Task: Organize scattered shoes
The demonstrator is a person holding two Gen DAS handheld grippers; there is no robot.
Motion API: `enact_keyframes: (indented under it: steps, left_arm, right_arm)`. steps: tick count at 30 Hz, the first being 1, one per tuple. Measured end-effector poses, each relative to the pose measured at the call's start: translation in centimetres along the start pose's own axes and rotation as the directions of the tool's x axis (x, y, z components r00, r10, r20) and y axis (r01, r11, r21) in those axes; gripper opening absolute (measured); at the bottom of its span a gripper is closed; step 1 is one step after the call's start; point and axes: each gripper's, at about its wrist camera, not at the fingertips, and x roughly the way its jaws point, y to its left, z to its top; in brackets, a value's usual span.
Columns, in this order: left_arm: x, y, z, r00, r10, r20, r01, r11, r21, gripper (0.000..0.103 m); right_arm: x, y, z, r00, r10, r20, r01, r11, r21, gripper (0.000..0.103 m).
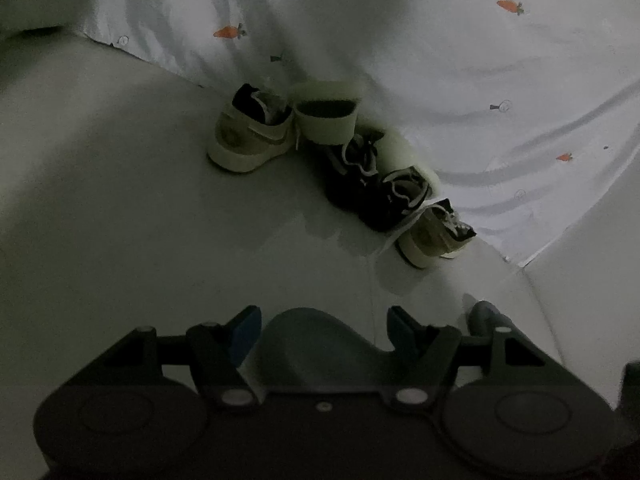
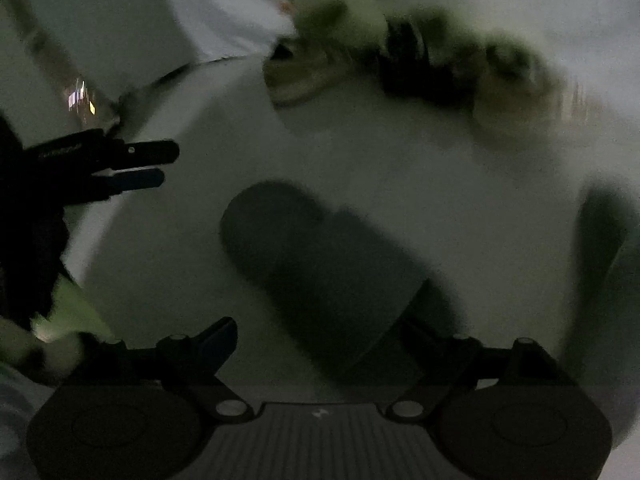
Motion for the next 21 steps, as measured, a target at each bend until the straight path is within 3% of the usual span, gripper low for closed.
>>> enact_keyframes:
  steps: [5,8,14,17,19,21]
  left_arm:
    - [-1.3,1.6,-0.4,0.999,0.035,0.020,-0.034,0.999,-0.039,0.071]
    - [-3.0,2.4,-0.4,0.996,0.062,0.061,-0.060,0.997,-0.042,0.071]
    - [-5.0,4.2,-1.0,0.988,0.118,0.098,-0.108,0.989,-0.103,0.072]
    - [-5.9,4.8,-1.2,0.983,0.136,0.122,-0.121,0.985,-0.125,0.072]
    - [-6.1,5.0,-1.2,0.982,0.142,0.125,-0.125,0.983,-0.133,0.072]
    - [-6.1,5.2,-1.3,0.984,0.136,0.118,-0.120,0.983,-0.139,0.072]
  right_arm:
    - [4.3,1.4,1.0,0.997,0.049,-0.057,-0.063,0.957,-0.284,0.100]
    - [6.5,2.3,1.4,0.996,0.056,-0.069,-0.078,0.920,-0.383,0.100]
    - [9.2,1.7,2.3,0.998,-0.014,-0.067,-0.003,0.970,-0.241,0.097]
    - [9.6,1.7,2.3,0.991,-0.116,-0.064,0.110,0.990,-0.086,0.096]
    - [9.9,1.7,2.8,0.977,-0.196,-0.083,0.198,0.980,0.023,0.096]
    - [9.6,1.2,2.7,0.944,-0.296,-0.144,0.320,0.930,0.179,0.095]
